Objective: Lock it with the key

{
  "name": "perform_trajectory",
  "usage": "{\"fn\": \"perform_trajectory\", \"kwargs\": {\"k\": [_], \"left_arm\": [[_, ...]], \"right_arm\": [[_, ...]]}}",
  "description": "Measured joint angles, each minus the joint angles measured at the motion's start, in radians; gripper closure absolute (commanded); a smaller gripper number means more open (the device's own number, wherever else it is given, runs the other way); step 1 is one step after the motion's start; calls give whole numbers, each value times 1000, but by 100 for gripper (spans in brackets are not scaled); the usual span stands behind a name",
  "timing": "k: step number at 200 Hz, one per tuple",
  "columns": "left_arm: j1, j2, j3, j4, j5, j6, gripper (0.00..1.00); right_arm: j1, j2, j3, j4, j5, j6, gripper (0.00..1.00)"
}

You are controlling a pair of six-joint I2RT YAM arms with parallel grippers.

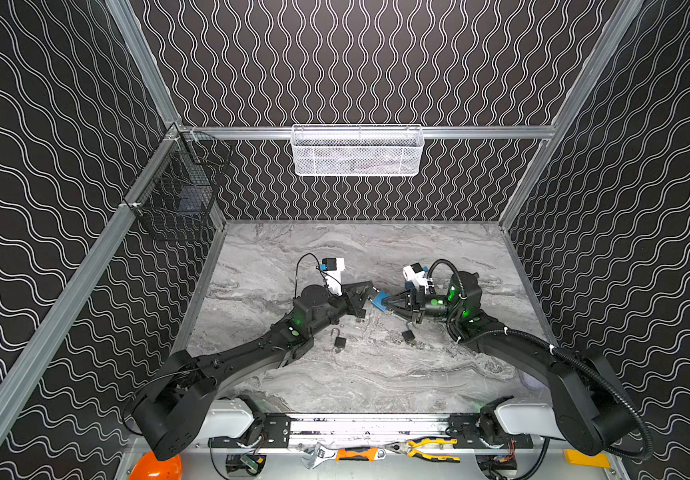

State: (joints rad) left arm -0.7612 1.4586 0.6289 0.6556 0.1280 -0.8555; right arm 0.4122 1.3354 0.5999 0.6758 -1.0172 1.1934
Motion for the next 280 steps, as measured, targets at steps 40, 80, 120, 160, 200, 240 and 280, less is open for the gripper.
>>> {"fn": "perform_trajectory", "kwargs": {"k": [40, 80, 120, 160, 200, 240, 280], "left_arm": [[-8, 9, 1, -7, -7, -3, 100], [-32, 8, 4, -5, -45, -9, 100], [-47, -10, 12, -35, -77, -8, 100], [-47, -26, 30, -111, -80, -5, 100], [-18, -15, 48, -138, -38, -12, 100], [62, 60, 44, -63, 134, -71, 100], [68, 109, 59, -53, 219, -99, 100]], "right_arm": [[-1, 19, 12, -22, -2, -16, 97], [-2, 36, 47, -56, -23, -47, 97], [-5, 55, 68, -64, -52, -61, 97], [-5, 74, 69, -51, -72, -49, 96], [-4, 50, 56, -59, -36, -54, 92], [-2, 20, 28, -103, 55, -84, 77], [-5, 4, 10, -151, 158, -140, 53]]}}
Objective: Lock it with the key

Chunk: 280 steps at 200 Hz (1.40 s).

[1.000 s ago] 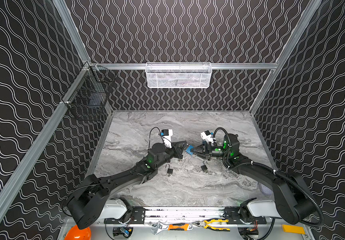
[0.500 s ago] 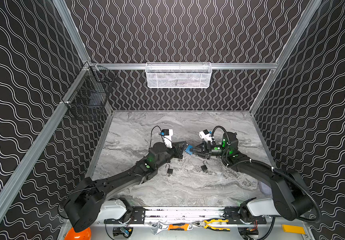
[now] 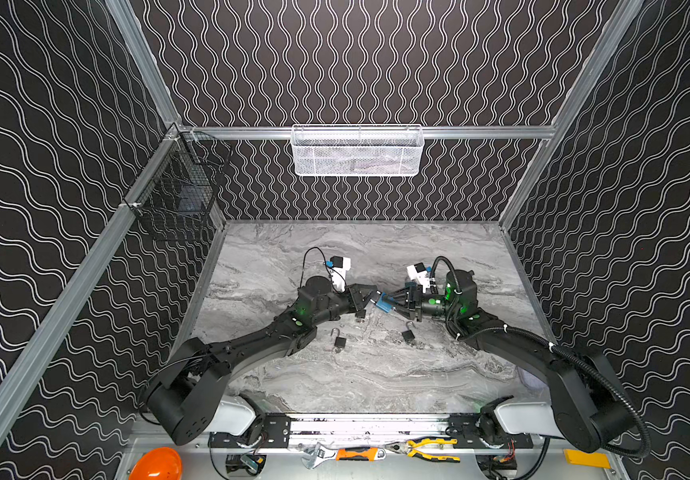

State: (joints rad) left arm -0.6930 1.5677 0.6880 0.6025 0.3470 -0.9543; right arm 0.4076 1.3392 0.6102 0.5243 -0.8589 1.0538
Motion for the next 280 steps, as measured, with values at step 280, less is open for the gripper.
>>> {"fn": "perform_trajectory", "kwargs": {"k": [280], "left_arm": [[6, 145, 5, 50, 98, -89, 100]], "right_arm": [[-48, -186, -241, -80, 127, -100, 42]]}}
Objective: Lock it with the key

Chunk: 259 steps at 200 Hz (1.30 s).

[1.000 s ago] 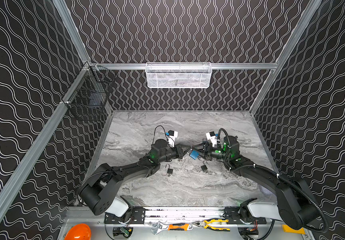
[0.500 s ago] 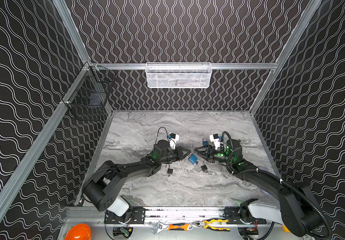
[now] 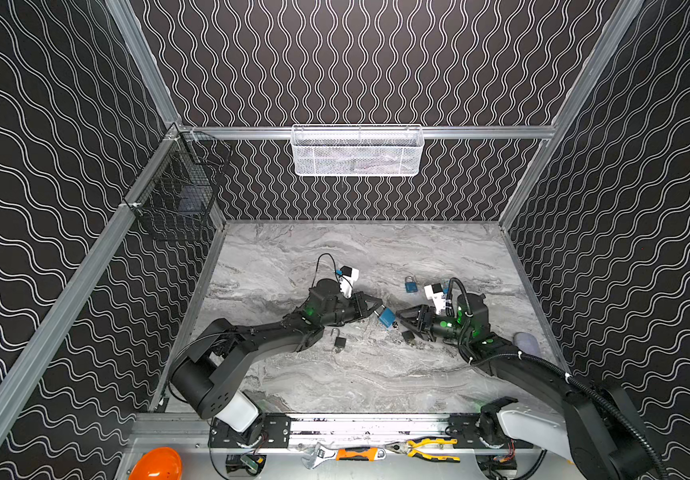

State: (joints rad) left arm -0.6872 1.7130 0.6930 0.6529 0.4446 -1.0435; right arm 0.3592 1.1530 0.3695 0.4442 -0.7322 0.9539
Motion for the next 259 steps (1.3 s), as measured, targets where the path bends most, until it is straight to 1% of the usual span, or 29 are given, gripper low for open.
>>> {"fn": "perform_trajectory", "kwargs": {"k": [42, 62, 88, 126, 160, 196, 225, 259], "left_arm": [[2, 20, 0, 27, 1, -26, 100], [2, 27, -1, 40, 3, -35, 100], [2, 28, -5, 65, 4, -53, 100], [2, 28, -5, 71, 3, -64, 100], [2, 27, -6, 78, 4, -84, 100], [1, 27, -7, 107, 3, -103, 100], [-2, 30, -7, 116, 3, -105, 100], [-2, 46, -7, 147, 4, -113, 100]], "right_arm": [[0, -16, -54, 65, -9, 43, 41], [0, -10, -73, 117, -19, 73, 39], [0, 8, -97, 192, -32, 109, 38], [1, 50, -100, 283, -41, 157, 39], [6, 97, -74, 332, -45, 170, 40], [16, 155, -55, 401, -59, 200, 44], [21, 175, -39, 433, -64, 209, 49], [26, 189, -35, 458, -67, 224, 52]]}}
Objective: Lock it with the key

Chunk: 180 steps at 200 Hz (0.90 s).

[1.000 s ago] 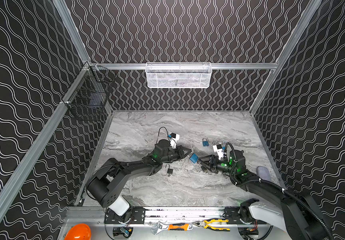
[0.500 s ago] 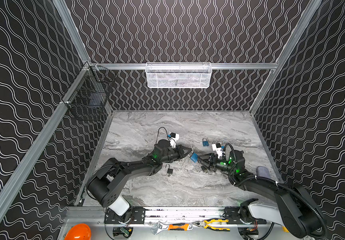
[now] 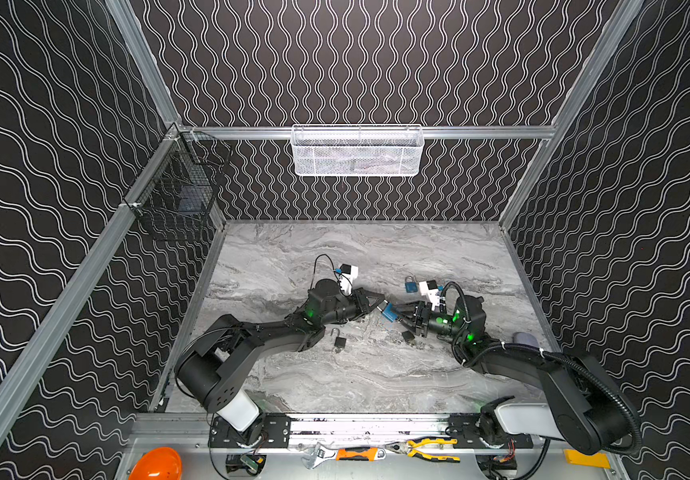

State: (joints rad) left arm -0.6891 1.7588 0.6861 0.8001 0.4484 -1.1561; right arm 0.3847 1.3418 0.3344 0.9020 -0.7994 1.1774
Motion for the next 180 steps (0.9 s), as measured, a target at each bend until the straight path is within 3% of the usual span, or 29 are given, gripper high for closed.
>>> {"fn": "perform_trajectory", "kwargs": {"k": [83, 100, 139, 180], "left_arm": [[0, 13, -10, 60, -28, -23, 100], [1, 12, -16, 72, -37, -23, 100], [1, -4, -45, 92, -48, -41, 81], [8, -16, -79, 99, -21, -49, 73]], "right_arm": [[12, 4, 16, 12, 9, 35, 85], [12, 16, 18, 34, 9, 46, 87], [13, 24, 30, 27, -4, 40, 90], [18, 17, 59, -47, 4, -37, 91]]}}
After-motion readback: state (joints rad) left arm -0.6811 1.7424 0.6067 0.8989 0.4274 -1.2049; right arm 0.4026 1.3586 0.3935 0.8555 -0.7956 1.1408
